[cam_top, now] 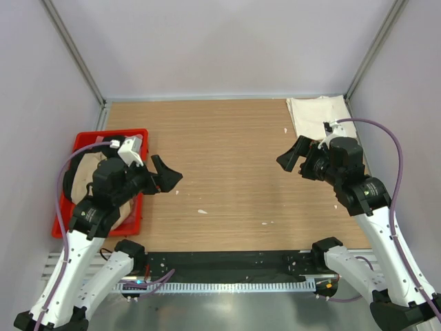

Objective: Fold and stack the t-shirts
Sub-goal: Grab the tshirt from the pile

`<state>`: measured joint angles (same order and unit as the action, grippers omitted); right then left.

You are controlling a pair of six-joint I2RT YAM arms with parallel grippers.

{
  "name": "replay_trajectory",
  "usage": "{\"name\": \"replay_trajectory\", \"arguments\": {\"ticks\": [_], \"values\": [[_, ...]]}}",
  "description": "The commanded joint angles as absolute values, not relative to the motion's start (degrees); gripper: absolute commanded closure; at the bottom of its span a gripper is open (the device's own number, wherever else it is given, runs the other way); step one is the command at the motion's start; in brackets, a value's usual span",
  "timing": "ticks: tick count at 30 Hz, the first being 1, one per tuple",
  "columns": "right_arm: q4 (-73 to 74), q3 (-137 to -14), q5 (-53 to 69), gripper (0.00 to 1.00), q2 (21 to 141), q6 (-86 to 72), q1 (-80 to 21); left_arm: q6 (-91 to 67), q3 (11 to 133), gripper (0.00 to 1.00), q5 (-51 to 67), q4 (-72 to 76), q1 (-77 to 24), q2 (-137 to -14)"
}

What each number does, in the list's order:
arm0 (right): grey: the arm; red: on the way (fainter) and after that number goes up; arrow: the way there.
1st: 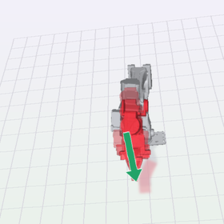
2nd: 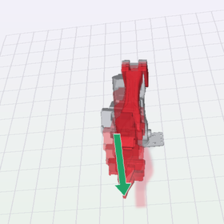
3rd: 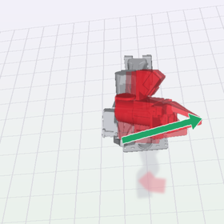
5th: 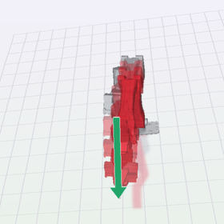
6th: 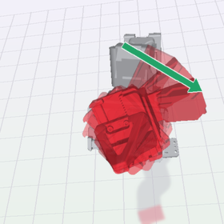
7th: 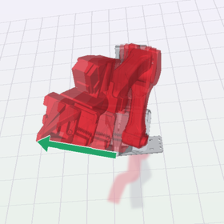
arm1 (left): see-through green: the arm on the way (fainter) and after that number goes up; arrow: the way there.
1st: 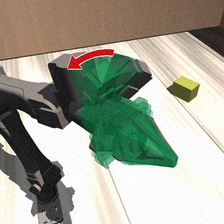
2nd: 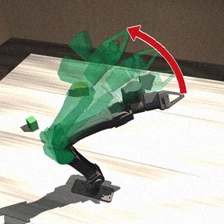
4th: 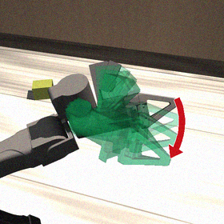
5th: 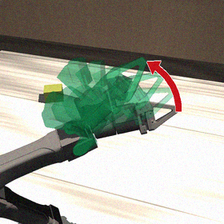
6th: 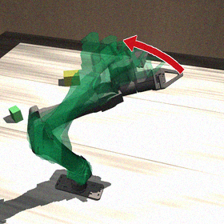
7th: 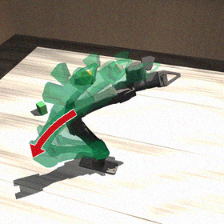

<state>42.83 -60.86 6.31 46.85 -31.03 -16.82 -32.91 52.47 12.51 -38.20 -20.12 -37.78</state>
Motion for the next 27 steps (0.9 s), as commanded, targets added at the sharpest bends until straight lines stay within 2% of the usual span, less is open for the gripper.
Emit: {"name": "replay_trajectory", "arguments": {"ticks": [1,4,5,7,8,11,16,20,22,25,27], "values": [[40.34,-61.0,6.5,0.0,45.88,-31.82,-17.05,-34.01,55.02,0.04,11.08,-39.2,-19.95,-38.06],[40.78,-61.08,6.42,0.0,45.79,-31.73,-17.05,-35.85,55.98,0.04,5.12,-41.29,-19.86,-38.67],[40.78,-61.08,6.33,0.0,45.79,-31.73,-17.05,-36.73,56.33,0.04,-2.04,-41.83,-19.95,-38.93],[40.52,-60.73,7.11,0.0,45.7,-32.25,-17.05,-38.23,57.39,0.04,-7.88,-42.97,-19.86,-40.16],[40.08,-60.12,7.82,0.0,45.53,-32.43,-17.05,-38.93,57.91,0.08,-13.3,-43.33,-19.86,-40.78],[38.15,-58.37,11.59,0.0,44.39,-33.13,-17.05,-41.82,60.99,0.12,-22.45,-46.57,-19.95,-46.65],[36.92,-56.95,13.18,0.0,42.19,-33.84,-17.05,-49.03,70.48,0.16,-36.37,-62.82,-17.32,-62.37],[36.83,-56.08,14.59,0.0,40.7,-34.1,-17.05,-52.9,67.35,0.2,-37.7,-63.03,-9.43,-64.69],[36.91,-55.9,15.03,0.0,40.26,-34.01,-17.05,-53.52,64.96,0.21,-37.53,-58.99,-6.96,-64.34],[36.56,-55.63,15.12,0.0,39.03,-33.75,-17.14,-54.05,61.18,0.29,-36.65,-53.71,-2.73,-63.9],[36.39,-55.72,15.55,0.0,38.67,-33.49,-17.05,-53.88,58.37,0.29,-36.3,-49.32,-1.32,-64.16]]}}
